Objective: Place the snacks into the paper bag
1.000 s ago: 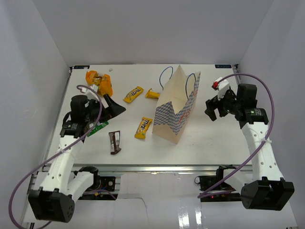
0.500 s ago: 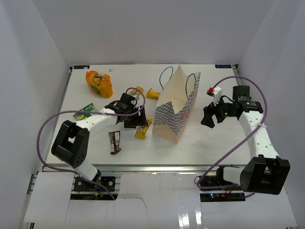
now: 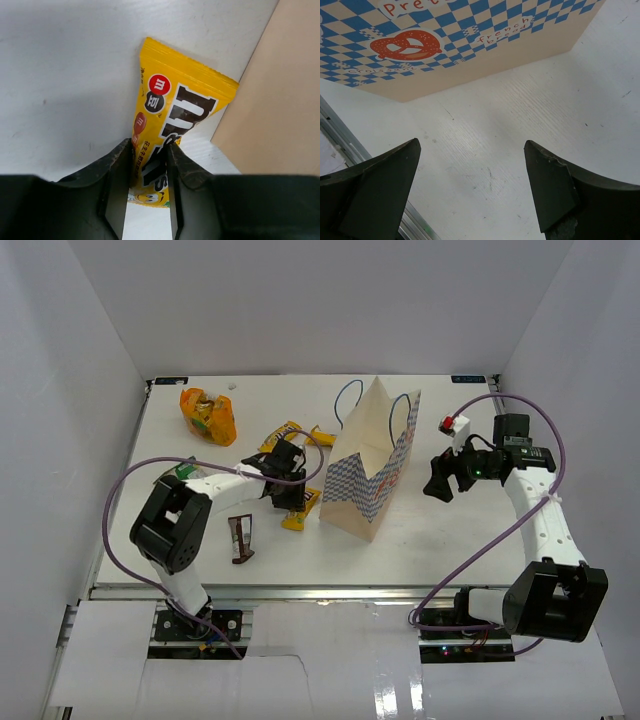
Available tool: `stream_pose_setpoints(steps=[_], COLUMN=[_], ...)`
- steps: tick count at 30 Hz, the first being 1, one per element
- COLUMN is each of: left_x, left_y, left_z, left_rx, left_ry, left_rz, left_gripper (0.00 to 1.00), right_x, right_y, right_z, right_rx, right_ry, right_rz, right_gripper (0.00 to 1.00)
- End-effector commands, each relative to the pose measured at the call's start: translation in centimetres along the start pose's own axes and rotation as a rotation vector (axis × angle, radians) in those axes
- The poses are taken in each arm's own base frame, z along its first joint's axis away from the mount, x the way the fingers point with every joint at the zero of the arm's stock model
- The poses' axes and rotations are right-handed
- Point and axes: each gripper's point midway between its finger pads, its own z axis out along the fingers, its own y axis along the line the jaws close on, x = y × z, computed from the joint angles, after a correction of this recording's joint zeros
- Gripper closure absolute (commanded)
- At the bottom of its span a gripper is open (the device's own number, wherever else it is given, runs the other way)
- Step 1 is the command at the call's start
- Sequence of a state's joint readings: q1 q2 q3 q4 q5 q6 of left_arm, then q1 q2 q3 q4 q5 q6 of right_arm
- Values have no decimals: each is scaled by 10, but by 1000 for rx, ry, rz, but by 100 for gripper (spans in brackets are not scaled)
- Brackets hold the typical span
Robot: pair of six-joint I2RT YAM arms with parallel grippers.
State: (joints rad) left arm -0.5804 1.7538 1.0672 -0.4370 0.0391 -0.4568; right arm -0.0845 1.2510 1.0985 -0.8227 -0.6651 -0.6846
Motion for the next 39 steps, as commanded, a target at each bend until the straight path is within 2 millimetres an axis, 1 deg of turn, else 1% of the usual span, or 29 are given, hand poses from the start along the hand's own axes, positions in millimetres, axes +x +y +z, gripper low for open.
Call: stream_pose_setpoints(steps=[1, 2, 3, 5, 6, 9, 10, 11, 15, 16, 17, 18, 19, 21, 22, 23, 24, 25, 26, 27, 28, 29, 30, 31, 32, 33, 35, 36, 39], left_x=[-4, 3, -2, -1, -9, -25, -36, -46, -85, -91, -100, -106, -113, -125, -134, -141, -146, -153, -160, -164, -169, -174, -179, -186, -190, -195, -203, -205, -214], left_y=[8, 12, 8, 5, 0, -13, -21, -27, -73, -80, -91, -99, -111, -125, -136, -143, -150, -163, -171, -178, -191, -197, -202, -210, -213, -216, -221, -224, -222], left_z=[-24, -27, -41, -54, -71, -103, -126, -141, -226, -241, -263, -277, -299, -312, -332, -325, -327, -343, -328, -325, -336, -333, -316, -323, -320, -307, -309, -299, -286], left_rx=[-42, -45, -22, 2, 34, 101, 146, 177, 419, 459, 516, 555, 613, 664, 712, 720, 736, 774, 768, 769, 789, 783, 764, 761, 745, 716, 692, 668, 612], left_ry=[-69, -66, -106, -136, -190, -282, -351, -405, -616, -653, -713, -743, -777, -803, -835, -816, -820, -845, -821, -821, -842, -847, -827, -852, -861, -857, -887, -886, -893], left_rz=[6, 0, -14, -30, -43, -57, -58, -56, 15, 30, 56, 75, 104, 131, 154, 157, 167, 190, 200, 210, 230, 247, 249, 254, 258, 273, 278, 297, 295], left_gripper=[59, 63, 65, 68, 69, 69, 69, 69, 70, 70, 70, 70, 70, 71, 70, 70, 70, 70, 70, 70, 71, 70, 70, 71, 71, 70, 70, 70, 70], right_x=[-17, -18, -19, -22, -23, -28, -29, -31, -39, -40, -41, -43, -43, -44, -44, -44, -44, -44, -45, -45, -45, -45, -45, -45, -45, -44, -44, -44, -45], right_y=[0, -1, -1, -3, -3, -3, -2, -2, -2, -2, -2, -1, -1, 0, 0, 1, 1, 2, 2, 2, 3, 5, 5, 6, 7, 7, 9, 10, 10], right_z=[-6, -8, -8, -10, -11, -13, -14, -15, -18, -18, -18, -19, -18, -19, -19, -19, -19, -20, -20, -20, -21, -21, -22, -23, -23, -24, -23, -24, -24], right_rx=[-10, -7, -4, 1, 2, 3, 3, 3, 0, 0, 0, -3, -6, -9, -9, -12, -11, -10, -9, -8, -7, -9, -7, -6, -7, -7, -12, -11, -16], right_ry=[-45, -49, -51, -58, -60, -74, -78, -84, -105, -110, -111, -118, -119, -125, -126, -127, -128, -129, -131, -132, -135, -135, -138, -140, -140, -141, -144, -146, -153], right_rz=[-19, -20, -22, -26, -27, -36, -39, -42, -56, -59, -60, -62, -61, -62, -63, -62, -61, -62, -64, -65, -67, -66, -69, -71, -70, -71, -70, -71, -70], right_gripper=[10, 10, 10, 10, 10, 10, 10, 10, 10, 10, 10, 10, 10, 10, 10, 10, 10, 10, 10, 10, 10, 10, 10, 10, 10, 10, 10, 10, 10])
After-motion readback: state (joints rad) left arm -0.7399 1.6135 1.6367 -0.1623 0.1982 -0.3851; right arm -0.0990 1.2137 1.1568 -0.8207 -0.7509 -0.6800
